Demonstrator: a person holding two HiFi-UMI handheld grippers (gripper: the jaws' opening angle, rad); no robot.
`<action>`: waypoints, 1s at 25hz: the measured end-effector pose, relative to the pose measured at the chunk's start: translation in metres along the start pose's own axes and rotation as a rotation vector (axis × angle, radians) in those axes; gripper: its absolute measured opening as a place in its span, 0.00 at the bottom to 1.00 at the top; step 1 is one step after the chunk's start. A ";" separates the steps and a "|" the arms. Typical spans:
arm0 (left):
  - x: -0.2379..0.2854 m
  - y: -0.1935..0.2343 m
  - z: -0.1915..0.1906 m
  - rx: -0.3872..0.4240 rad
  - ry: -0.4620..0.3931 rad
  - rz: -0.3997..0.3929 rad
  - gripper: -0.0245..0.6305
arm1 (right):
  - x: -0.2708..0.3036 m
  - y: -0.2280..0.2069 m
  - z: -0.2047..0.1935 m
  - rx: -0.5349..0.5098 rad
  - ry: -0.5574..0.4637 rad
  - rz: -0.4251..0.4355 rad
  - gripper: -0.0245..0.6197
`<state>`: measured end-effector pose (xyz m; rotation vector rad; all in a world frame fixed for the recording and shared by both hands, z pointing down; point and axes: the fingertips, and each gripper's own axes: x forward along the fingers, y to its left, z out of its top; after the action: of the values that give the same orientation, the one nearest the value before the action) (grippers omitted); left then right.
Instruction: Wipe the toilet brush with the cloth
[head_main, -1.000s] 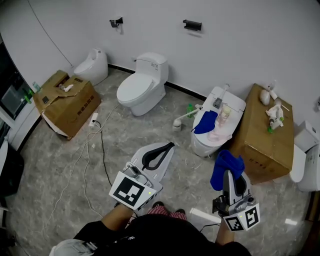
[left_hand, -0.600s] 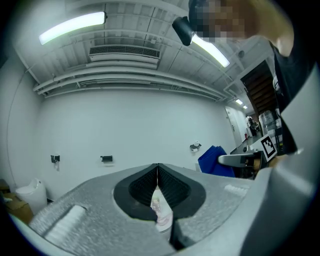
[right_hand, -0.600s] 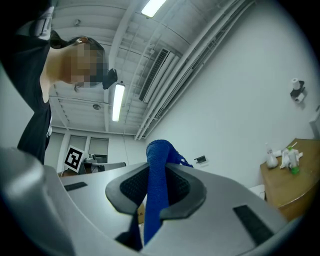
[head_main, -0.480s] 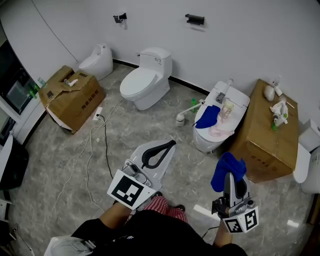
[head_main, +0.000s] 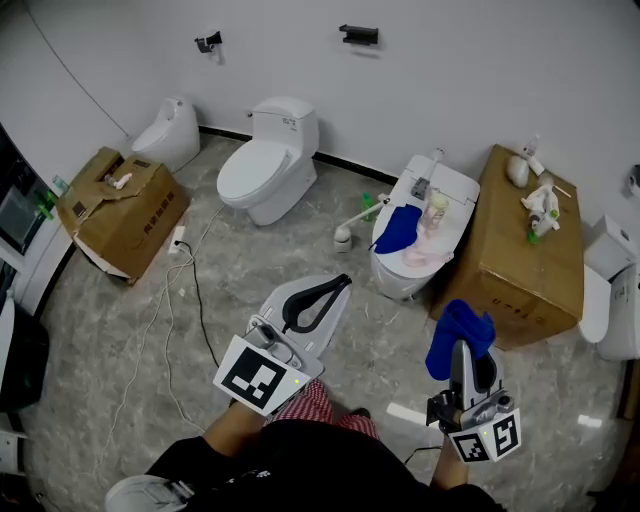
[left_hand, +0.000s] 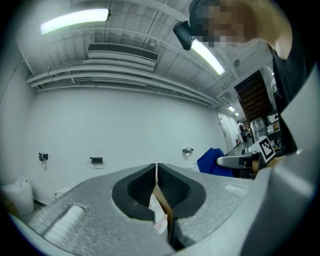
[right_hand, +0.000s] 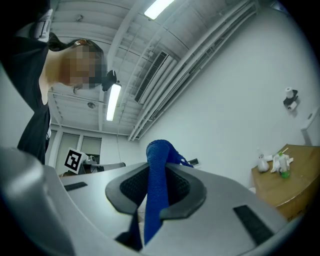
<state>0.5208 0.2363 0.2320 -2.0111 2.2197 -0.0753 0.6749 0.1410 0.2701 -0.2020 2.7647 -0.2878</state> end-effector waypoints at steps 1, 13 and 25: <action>0.000 0.005 0.000 0.000 0.000 -0.002 0.04 | 0.005 0.002 -0.001 0.000 0.001 0.002 0.14; -0.010 0.068 -0.013 0.007 -0.002 -0.059 0.04 | 0.077 0.031 -0.031 -0.009 0.017 0.015 0.14; -0.005 0.144 -0.030 -0.006 -0.009 -0.084 0.04 | 0.145 0.043 -0.058 -0.002 0.023 -0.031 0.14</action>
<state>0.3748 0.2546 0.2426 -2.1035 2.1326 -0.0689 0.5154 0.1674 0.2665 -0.2443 2.7873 -0.2967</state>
